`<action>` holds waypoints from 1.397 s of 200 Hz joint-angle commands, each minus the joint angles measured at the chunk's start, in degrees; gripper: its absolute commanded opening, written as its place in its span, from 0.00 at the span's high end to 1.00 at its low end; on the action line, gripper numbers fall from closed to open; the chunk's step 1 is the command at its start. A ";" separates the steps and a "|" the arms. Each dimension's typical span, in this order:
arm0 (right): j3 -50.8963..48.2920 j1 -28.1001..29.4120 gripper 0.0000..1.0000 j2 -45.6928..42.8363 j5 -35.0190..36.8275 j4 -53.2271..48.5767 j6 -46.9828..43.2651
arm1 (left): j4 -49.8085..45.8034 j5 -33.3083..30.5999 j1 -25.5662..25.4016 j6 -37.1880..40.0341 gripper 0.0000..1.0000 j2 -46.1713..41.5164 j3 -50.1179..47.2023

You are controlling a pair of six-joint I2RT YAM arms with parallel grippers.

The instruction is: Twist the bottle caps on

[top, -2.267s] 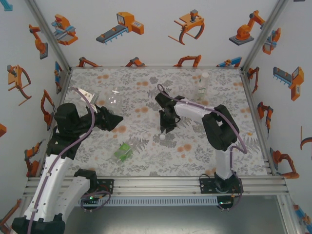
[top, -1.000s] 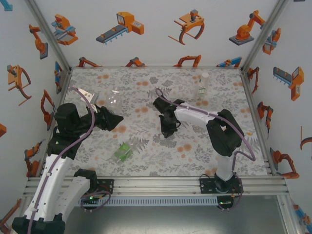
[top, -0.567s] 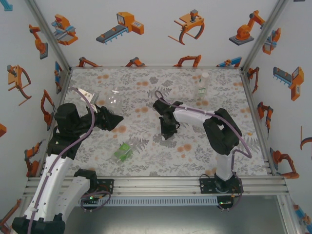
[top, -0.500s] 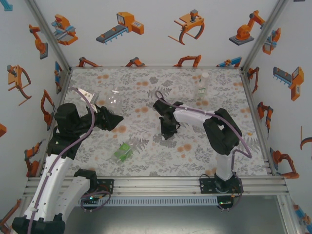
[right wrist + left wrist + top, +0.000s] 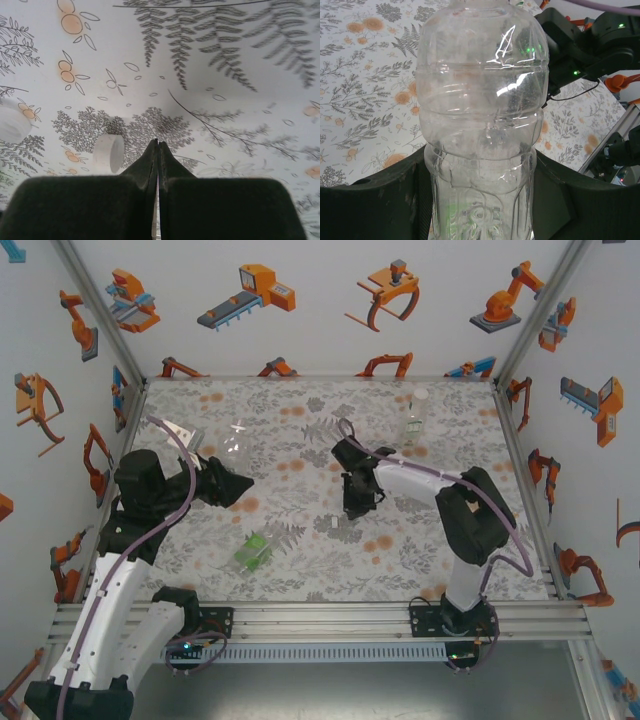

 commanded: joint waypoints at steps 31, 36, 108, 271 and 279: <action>5.22 5.45 0.74 -2.11 3.68 -6.02 4.39 | 2.64 1.31 0.24 -0.99 1.00 -0.03 0.45; 5.46 6.15 0.72 -1.89 3.76 -6.15 4.64 | 2.57 1.31 0.25 -0.99 1.00 0.02 0.42; 8.74 8.19 0.61 4.80 3.68 -4.89 5.05 | 2.28 1.28 0.25 -0.80 1.00 -0.54 -0.12; -14.50 -6.28 0.86 -3.43 -23.35 31.39 9.49 | 1.04 1.22 0.25 -0.38 1.00 0.26 0.83; -16.65 -7.36 0.86 -4.02 -24.82 34.04 10.32 | 0.71 1.17 0.25 -0.21 1.00 0.28 1.00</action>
